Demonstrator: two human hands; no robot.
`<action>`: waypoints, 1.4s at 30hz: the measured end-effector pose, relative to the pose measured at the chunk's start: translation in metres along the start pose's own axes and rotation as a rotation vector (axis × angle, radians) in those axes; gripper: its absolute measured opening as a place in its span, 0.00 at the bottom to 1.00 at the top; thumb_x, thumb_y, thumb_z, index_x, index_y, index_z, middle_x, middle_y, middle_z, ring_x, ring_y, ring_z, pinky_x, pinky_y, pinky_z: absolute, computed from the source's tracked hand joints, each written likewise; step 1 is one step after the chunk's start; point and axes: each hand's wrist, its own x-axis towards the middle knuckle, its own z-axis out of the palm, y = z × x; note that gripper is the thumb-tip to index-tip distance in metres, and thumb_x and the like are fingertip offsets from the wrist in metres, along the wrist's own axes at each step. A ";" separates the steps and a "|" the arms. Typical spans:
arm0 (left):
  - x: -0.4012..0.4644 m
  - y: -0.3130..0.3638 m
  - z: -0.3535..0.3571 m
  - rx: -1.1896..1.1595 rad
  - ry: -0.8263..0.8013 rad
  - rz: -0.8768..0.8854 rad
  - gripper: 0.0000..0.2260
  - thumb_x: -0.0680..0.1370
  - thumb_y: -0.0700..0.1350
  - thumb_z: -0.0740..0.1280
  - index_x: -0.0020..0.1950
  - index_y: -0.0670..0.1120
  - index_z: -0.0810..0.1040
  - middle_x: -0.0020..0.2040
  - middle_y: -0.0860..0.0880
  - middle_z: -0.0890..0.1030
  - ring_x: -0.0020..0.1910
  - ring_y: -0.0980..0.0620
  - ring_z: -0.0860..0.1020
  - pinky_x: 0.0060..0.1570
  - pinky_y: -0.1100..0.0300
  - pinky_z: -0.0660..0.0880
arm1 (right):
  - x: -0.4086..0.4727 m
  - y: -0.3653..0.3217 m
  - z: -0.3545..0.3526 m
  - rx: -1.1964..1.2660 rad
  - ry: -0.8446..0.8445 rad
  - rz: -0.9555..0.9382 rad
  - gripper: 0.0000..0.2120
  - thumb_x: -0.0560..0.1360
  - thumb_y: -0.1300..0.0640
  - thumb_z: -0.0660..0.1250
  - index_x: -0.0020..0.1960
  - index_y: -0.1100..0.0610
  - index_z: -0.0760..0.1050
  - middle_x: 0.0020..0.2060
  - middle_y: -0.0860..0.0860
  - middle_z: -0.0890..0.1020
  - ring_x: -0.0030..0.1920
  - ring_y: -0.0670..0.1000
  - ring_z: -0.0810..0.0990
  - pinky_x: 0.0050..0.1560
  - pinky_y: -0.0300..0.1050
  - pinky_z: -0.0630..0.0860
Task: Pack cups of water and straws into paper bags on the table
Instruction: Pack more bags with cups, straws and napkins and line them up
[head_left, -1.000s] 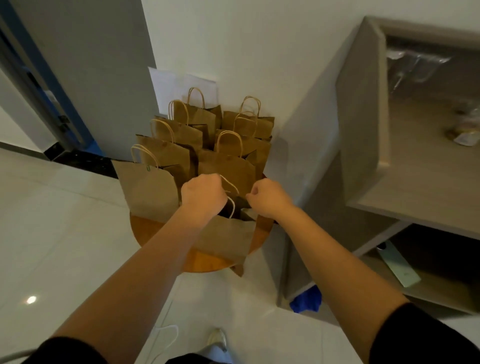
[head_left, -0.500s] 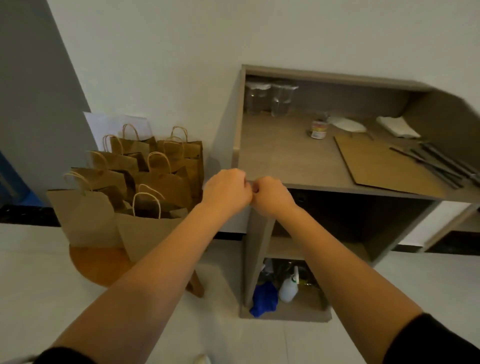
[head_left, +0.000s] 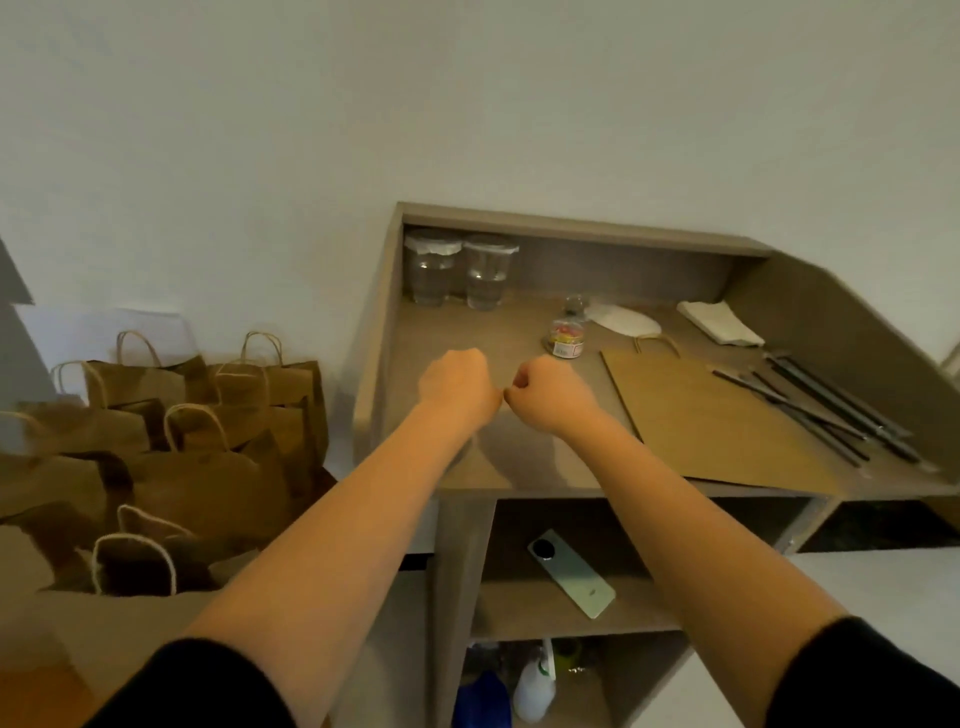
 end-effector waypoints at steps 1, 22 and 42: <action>0.017 0.000 0.003 0.005 -0.008 -0.020 0.14 0.74 0.41 0.63 0.58 0.40 0.77 0.58 0.39 0.78 0.58 0.39 0.76 0.49 0.54 0.73 | 0.015 0.003 -0.003 -0.010 0.009 -0.001 0.10 0.74 0.57 0.63 0.36 0.59 0.73 0.30 0.52 0.73 0.37 0.55 0.75 0.33 0.41 0.67; 0.210 0.002 0.058 -0.163 0.000 -0.312 0.14 0.77 0.48 0.60 0.58 0.42 0.76 0.59 0.39 0.78 0.59 0.38 0.76 0.52 0.52 0.73 | 0.287 0.020 0.002 0.450 0.107 -0.073 0.37 0.73 0.51 0.70 0.75 0.53 0.54 0.70 0.60 0.58 0.67 0.63 0.65 0.64 0.53 0.67; 0.196 -0.001 0.074 -0.546 0.066 -0.230 0.43 0.66 0.56 0.74 0.74 0.43 0.59 0.69 0.42 0.70 0.66 0.43 0.70 0.62 0.49 0.71 | 0.248 0.031 0.011 0.645 0.181 -0.216 0.25 0.68 0.53 0.75 0.61 0.50 0.69 0.54 0.49 0.62 0.51 0.49 0.68 0.52 0.39 0.69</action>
